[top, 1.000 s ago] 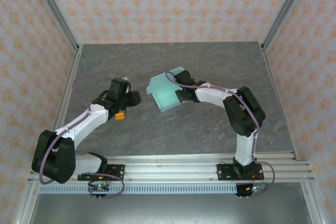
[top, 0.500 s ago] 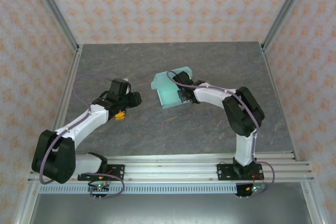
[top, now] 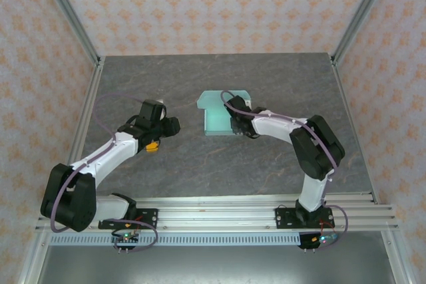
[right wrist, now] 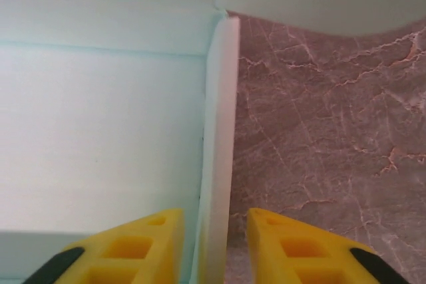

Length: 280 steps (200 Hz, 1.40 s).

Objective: Fold the paper box

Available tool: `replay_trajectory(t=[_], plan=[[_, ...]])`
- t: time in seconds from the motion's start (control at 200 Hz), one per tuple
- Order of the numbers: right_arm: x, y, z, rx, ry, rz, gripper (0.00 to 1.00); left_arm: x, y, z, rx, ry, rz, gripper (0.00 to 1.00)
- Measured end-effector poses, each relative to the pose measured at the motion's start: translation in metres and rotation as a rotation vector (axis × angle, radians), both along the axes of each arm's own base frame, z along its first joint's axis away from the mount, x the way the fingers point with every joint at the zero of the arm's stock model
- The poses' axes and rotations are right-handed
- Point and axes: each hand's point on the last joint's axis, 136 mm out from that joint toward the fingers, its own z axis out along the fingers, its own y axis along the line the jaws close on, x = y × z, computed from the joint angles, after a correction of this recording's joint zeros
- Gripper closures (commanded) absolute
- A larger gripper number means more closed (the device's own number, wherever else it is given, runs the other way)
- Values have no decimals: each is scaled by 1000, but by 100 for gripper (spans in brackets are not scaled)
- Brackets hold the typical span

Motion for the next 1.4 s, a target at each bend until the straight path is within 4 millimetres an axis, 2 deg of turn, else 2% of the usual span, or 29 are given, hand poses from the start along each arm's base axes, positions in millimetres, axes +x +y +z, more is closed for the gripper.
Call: replay_trajectory(t=[0.39,0.545,0.881,1.086,1.191,1.281,1.401], plan=[[-5,11,22,161,-46,-41,53,-2,-1,-3,2,9,-10,54],[-3,12,36,183,-76,-42,52,-1,1,-6,11,13,-4,54],[1,6,32,160,-72,-17,47,-1,3,-7,32,10,-7,54],[-9,11,50,199,-100,62,46,1,8,-4,59,-5,5,53],[-15,16,66,245,-133,112,47,-1,19,0,102,-14,41,51],[-25,26,80,273,-161,175,47,-10,37,0,162,-15,95,43],[-40,44,93,301,-191,267,47,-33,61,-18,243,55,152,37]])
